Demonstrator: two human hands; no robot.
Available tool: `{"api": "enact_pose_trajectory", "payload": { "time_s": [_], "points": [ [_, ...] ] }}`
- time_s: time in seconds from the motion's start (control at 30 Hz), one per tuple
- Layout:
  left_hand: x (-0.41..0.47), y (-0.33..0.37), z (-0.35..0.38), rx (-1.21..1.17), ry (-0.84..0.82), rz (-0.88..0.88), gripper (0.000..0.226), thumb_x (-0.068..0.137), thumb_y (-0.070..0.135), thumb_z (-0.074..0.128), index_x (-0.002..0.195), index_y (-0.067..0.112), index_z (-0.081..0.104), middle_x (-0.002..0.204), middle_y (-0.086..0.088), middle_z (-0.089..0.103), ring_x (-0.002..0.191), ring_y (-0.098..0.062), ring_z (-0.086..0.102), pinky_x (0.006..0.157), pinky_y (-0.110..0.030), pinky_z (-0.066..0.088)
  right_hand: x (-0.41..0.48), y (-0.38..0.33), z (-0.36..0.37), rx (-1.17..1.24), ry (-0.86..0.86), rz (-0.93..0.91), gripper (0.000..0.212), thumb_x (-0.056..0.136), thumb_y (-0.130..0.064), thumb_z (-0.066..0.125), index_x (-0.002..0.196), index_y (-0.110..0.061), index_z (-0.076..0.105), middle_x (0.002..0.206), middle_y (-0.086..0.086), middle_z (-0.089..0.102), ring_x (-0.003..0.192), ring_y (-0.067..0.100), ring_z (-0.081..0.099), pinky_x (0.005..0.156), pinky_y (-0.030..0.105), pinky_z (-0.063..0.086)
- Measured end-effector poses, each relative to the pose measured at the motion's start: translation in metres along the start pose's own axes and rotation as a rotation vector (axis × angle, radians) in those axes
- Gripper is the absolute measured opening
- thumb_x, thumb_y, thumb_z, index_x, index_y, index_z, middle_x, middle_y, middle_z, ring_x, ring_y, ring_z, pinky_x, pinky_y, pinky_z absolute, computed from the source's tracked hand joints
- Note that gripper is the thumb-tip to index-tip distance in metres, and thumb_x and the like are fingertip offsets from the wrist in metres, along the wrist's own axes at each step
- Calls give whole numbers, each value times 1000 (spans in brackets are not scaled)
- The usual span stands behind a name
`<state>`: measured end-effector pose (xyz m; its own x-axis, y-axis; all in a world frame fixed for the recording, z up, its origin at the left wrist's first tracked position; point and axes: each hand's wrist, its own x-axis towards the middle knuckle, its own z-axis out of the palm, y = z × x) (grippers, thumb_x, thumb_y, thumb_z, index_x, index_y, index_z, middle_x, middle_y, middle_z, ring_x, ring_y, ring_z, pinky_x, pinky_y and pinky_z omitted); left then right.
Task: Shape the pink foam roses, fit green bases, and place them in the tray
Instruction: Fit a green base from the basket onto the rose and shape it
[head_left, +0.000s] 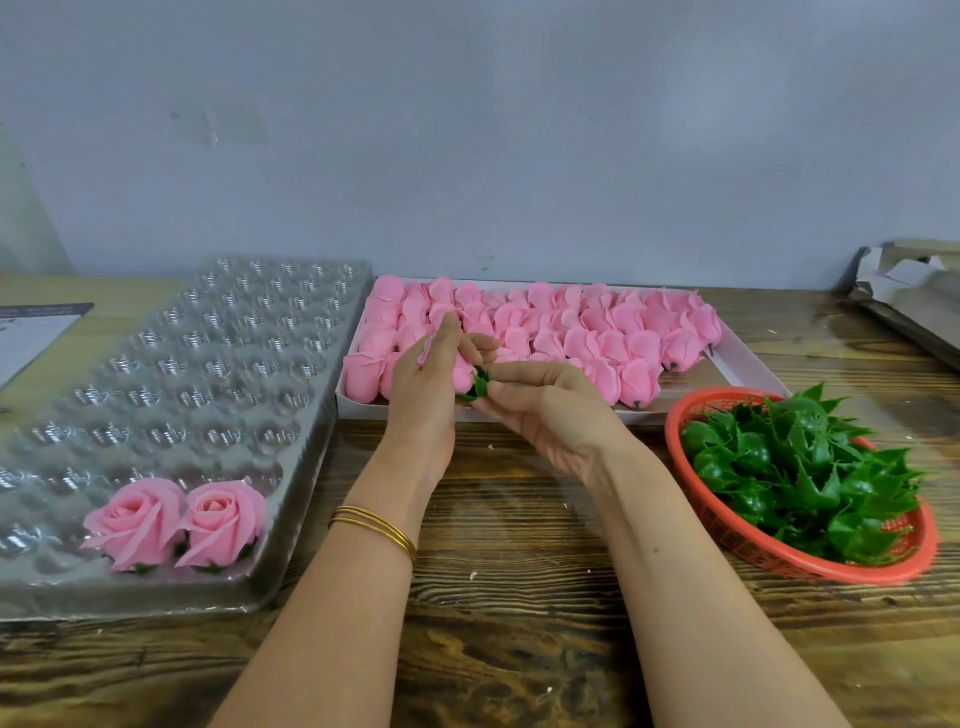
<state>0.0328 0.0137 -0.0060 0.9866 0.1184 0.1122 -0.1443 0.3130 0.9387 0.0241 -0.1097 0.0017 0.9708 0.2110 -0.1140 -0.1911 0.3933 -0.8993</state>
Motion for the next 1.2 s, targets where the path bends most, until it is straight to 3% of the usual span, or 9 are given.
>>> {"api": "enact_pose_trajectory", "payload": {
  "time_s": [0.23, 0.5, 0.67, 0.9, 1.03, 1.2],
  "points": [
    [-4, 3, 2, -15, -14, -39, 54, 101, 38, 50, 48, 25, 56, 89, 0, 73, 97, -21, 67, 97, -49, 48, 0, 1, -1, 35, -19, 51, 20, 86, 18, 55, 91, 5, 69, 82, 18, 71, 80, 27, 72, 79, 35, 61],
    [-5, 7, 2, -35, 4, -53, 52, 101, 35, 49, 51, 22, 55, 90, -4, 72, 98, -25, 68, 102, -57, 47, 2, 5, 1, 49, 10, -18, 27, 81, 23, 58, 105, 13, 63, 94, 25, 70, 83, 30, 72, 80, 35, 61],
    [-5, 6, 2, -9, 9, -52, 53, 100, 38, 50, 50, 26, 62, 87, 1, 73, 95, -19, 69, 99, -57, 49, 2, 7, 2, -106, 69, -97, 27, 76, 20, 66, 89, -3, 71, 82, 12, 75, 80, 23, 72, 83, 36, 60],
    [-2, 1, 3, 9, 43, -20, 48, 100, 38, 51, 58, 24, 71, 81, 0, 73, 87, -17, 70, 99, -55, 50, 2, 10, 6, -382, 106, -315, 36, 66, 17, 78, 81, -15, 70, 77, -2, 76, 77, 13, 72, 71, 24, 59],
    [-1, -1, 1, 15, 24, -17, 43, 98, 44, 51, 67, 27, 74, 82, -3, 74, 83, -19, 70, 93, -55, 52, 2, 10, 5, -356, 111, -284, 34, 65, 14, 80, 83, -13, 69, 79, -1, 76, 79, 15, 73, 75, 27, 60],
    [0, 1, 3, -5, 70, -33, 50, 100, 43, 49, 57, 26, 68, 68, 1, 68, 77, -18, 63, 84, -46, 51, 3, 9, 4, -264, 75, -188, 26, 71, 16, 74, 82, -7, 72, 77, 6, 75, 81, 22, 71, 87, 34, 58]
  ]
}}
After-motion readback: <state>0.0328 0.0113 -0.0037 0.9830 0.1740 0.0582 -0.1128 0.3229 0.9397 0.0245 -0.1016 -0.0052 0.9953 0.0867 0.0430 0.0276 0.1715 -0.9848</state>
